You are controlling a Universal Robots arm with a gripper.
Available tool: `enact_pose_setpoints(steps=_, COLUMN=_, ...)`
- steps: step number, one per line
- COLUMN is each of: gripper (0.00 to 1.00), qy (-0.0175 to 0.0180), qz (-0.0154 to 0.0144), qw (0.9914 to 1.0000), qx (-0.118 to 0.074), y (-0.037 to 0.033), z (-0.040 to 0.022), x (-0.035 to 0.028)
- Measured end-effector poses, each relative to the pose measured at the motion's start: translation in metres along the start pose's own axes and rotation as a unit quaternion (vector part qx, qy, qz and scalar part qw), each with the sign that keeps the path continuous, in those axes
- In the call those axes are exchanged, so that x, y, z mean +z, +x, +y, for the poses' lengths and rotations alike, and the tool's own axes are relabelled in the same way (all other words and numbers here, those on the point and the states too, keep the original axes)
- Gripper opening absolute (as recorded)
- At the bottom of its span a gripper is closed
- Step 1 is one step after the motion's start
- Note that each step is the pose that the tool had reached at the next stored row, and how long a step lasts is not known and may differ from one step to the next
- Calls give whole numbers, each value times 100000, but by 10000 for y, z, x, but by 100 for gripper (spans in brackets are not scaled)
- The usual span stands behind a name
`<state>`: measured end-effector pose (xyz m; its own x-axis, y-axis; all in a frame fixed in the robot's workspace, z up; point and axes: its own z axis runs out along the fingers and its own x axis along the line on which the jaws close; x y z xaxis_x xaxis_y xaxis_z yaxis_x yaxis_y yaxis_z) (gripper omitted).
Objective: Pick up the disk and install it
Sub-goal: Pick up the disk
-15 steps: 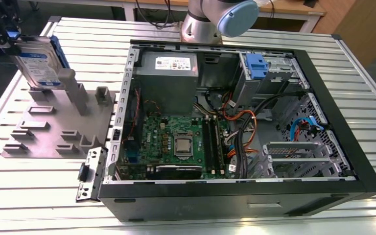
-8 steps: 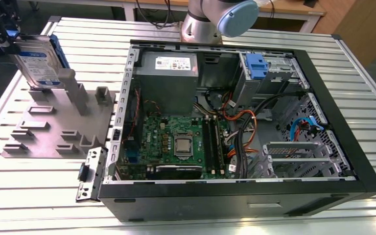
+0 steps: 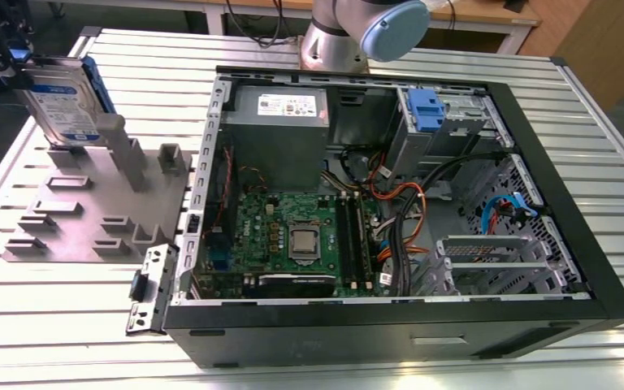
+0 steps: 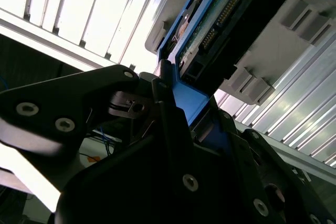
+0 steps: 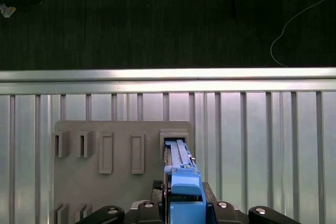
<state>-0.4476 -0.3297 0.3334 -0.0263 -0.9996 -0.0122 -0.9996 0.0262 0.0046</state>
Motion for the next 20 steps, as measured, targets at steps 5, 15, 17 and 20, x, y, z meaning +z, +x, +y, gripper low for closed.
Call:
enact_pose_setpoints(steps=5, gripper=36, qy=6, qz=-2, qw=100000, qx=3, y=0, z=0, x=-1)
enact_pose_setpoints(steps=15, gripper=36, qy=3, qz=15, qw=100000, qx=7, y=0, z=0, x=-10)
enact_pose_setpoints(steps=17, gripper=36, qy=8, qz=14, qw=100000, qx=5, y=-1, z=0, x=-24)
enact_pose_setpoints(steps=20, gripper=36, qy=0, qz=18, qw=100000, qx=5, y=0, z=0, x=-29)
